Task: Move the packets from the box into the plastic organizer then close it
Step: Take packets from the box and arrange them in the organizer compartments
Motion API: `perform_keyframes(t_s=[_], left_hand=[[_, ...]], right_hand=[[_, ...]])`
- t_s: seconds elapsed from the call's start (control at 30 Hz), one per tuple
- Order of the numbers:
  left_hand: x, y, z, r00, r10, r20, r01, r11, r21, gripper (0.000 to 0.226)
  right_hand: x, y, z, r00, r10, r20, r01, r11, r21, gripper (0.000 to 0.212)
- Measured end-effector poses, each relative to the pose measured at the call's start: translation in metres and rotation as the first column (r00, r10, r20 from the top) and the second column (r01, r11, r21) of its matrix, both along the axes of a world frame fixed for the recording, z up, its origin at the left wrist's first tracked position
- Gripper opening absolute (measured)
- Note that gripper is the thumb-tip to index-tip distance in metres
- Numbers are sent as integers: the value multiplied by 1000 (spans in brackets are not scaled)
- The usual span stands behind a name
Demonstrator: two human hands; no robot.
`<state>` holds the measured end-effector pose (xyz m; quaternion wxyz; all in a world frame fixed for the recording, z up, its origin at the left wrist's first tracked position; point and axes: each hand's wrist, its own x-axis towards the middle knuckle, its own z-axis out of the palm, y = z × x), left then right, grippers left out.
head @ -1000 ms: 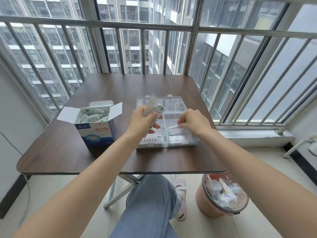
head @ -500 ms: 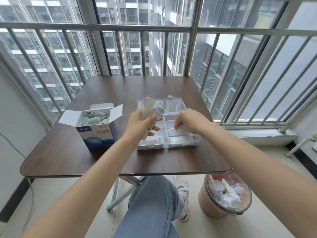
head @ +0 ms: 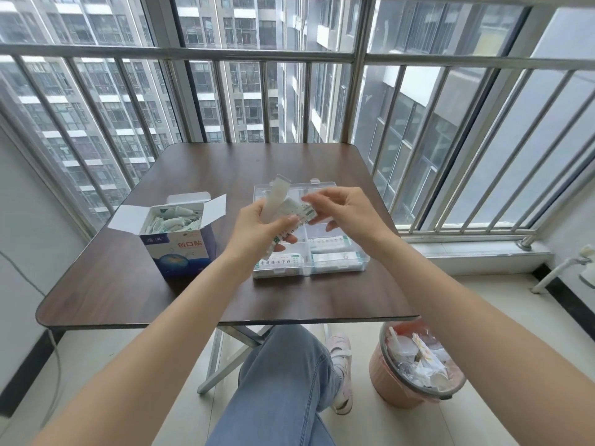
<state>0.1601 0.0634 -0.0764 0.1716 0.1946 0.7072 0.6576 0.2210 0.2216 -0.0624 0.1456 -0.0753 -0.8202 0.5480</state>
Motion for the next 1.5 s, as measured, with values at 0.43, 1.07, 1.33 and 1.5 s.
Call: perform_keyframes(t_s=[0.43, 1.07, 1.33, 1.5], left_hand=[[1, 8, 1, 979, 197, -48, -199, 980, -26, 8], [-4, 10, 1, 993, -8, -118, -5, 994, -111, 12], [-4, 17, 1, 978, -83, -190, 52, 986, -161, 22], [2, 19, 5, 949, -232, -213, 172, 948, -268, 16]], right_hand=[[-6, 47, -29, 904, -323, 280, 241, 927, 289, 12], [-8, 19, -37, 886, -366, 283, 35, 662, 748, 35], [9, 4, -15, 987, -8, 158, 46, 970, -240, 28], [8, 3, -15, 994, -51, 97, 74, 967, -243, 17]])
